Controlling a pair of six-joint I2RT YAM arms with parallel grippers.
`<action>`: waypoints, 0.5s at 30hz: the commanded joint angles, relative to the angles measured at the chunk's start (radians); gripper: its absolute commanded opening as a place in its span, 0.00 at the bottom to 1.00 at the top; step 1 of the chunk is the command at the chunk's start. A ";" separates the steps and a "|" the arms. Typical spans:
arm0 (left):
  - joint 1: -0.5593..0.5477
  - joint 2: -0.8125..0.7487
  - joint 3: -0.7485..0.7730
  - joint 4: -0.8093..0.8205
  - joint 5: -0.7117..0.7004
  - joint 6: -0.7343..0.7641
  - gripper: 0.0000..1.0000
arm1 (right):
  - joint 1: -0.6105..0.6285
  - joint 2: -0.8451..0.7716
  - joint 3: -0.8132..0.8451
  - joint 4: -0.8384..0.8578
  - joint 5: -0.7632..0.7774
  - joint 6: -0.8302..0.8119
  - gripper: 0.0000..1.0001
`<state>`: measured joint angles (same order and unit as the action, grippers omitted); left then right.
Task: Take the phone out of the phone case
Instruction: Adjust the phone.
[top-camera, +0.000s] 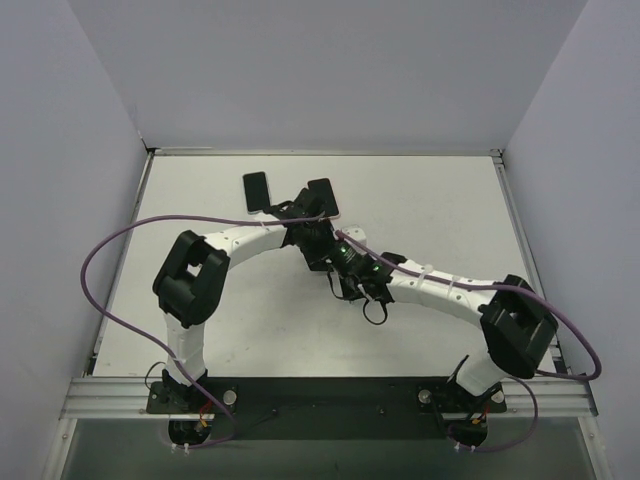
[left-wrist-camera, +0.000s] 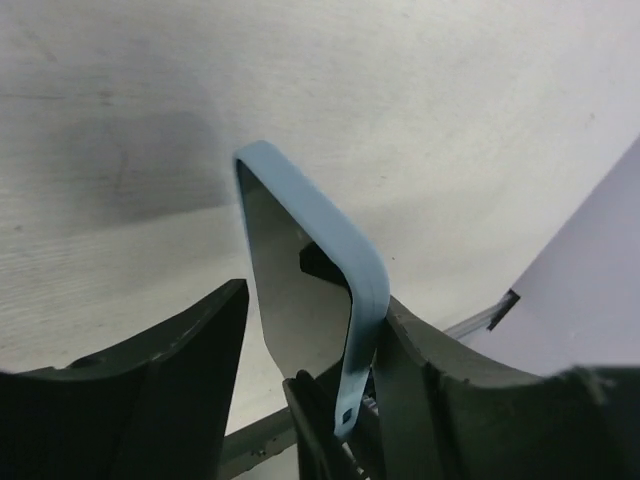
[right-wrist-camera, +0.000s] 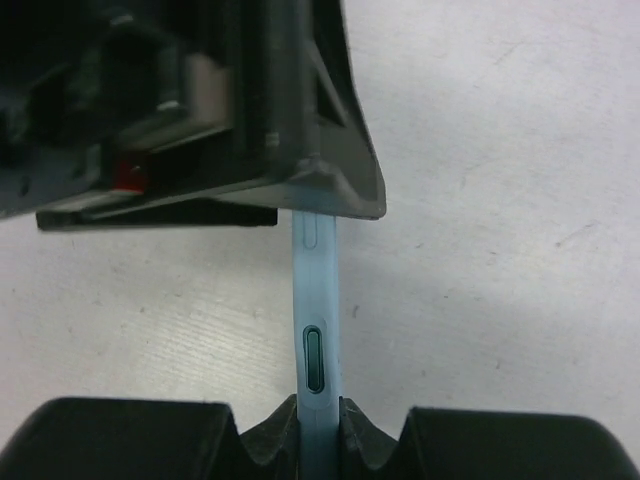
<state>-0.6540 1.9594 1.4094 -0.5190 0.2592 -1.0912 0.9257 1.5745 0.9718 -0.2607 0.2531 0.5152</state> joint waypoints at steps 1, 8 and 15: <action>0.011 -0.077 0.034 0.104 0.145 0.008 0.63 | -0.083 -0.120 -0.033 0.017 -0.049 0.089 0.00; 0.066 -0.166 -0.022 0.240 0.199 0.025 0.70 | -0.198 -0.189 -0.057 0.052 -0.222 0.083 0.00; 0.149 -0.313 -0.209 0.438 0.147 0.020 0.71 | -0.326 -0.286 -0.090 0.121 -0.389 0.108 0.00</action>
<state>-0.5480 1.7374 1.2713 -0.2333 0.4274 -1.0958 0.6617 1.3727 0.8864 -0.2268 -0.0101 0.5919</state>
